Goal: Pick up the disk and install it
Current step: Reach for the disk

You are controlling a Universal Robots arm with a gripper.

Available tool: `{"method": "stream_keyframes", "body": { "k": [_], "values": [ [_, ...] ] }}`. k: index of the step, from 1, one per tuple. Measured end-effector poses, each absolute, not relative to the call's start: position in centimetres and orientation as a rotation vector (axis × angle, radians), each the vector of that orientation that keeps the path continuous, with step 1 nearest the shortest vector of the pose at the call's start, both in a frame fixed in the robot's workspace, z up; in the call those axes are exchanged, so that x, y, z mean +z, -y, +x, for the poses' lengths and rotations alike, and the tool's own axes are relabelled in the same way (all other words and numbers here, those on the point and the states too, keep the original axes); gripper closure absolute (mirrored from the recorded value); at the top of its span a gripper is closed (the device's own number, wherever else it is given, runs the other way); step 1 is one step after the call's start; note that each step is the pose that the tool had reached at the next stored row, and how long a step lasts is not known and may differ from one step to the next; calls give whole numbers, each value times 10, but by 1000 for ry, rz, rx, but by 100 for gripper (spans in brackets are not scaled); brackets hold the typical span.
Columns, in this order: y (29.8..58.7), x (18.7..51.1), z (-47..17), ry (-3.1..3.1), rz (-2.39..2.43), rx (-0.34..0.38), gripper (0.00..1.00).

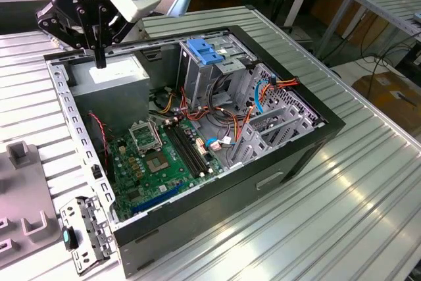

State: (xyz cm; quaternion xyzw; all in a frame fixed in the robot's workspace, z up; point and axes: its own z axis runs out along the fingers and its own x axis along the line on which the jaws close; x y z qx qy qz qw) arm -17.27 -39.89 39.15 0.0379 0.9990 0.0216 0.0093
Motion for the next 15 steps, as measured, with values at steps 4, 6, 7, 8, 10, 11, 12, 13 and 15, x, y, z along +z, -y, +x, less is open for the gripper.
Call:
{"method": "stream_keyframes", "body": {
  "k": [4, 6, 7, 8, 10, 11, 12, 13, 15],
  "values": [
    [399, 391, -176, -3121, 119, 67, 89],
    [399, 391, -177, -3121, 119, 67, 89],
    [399, 391, -178, -3121, 119, 67, 89],
    [399, 391, -178, -3121, 119, 67, 89],
    [399, 391, -180, -3121, 119, 67, 89],
    [399, 391, -181, -3122, 119, 67, 89],
    [399, 391, -182, -3122, 119, 67, 89],
    [399, 391, -183, -3122, 119, 67, 89],
    [399, 391, -184, -3122, 119, 67, 89]
  ]
}}
